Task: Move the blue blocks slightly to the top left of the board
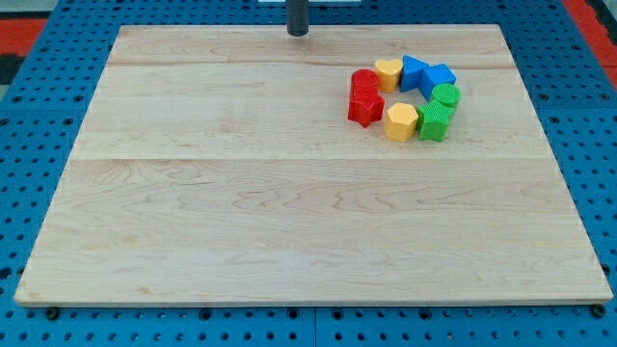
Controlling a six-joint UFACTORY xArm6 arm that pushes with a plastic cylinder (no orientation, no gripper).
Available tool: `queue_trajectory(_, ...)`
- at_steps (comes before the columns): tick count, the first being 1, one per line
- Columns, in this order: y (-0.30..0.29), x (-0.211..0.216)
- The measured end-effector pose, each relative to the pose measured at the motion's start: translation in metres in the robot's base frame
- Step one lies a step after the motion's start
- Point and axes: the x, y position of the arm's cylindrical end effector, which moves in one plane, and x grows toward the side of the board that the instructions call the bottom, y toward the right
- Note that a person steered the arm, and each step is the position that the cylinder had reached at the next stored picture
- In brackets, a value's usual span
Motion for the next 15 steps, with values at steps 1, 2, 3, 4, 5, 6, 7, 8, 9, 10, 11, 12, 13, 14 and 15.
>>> queue_trajectory(1,-0.002,-0.003)
queue_trajectory(2,-0.007,-0.004)
queue_trajectory(3,-0.002,-0.005)
queue_trajectory(4,0.023,-0.005)
queue_trajectory(5,0.094,0.011)
queue_trajectory(6,0.172,0.028)
queue_trajectory(7,0.246,0.054)
queue_trajectory(8,0.271,0.104)
queue_trajectory(9,0.247,0.162)
queue_trajectory(10,0.191,0.163)
queue_trajectory(11,0.152,0.114)
queue_trajectory(12,0.148,0.087)
queue_trajectory(13,0.148,0.107)
queue_trajectory(14,0.148,0.132)
queue_trajectory(15,0.173,0.132)
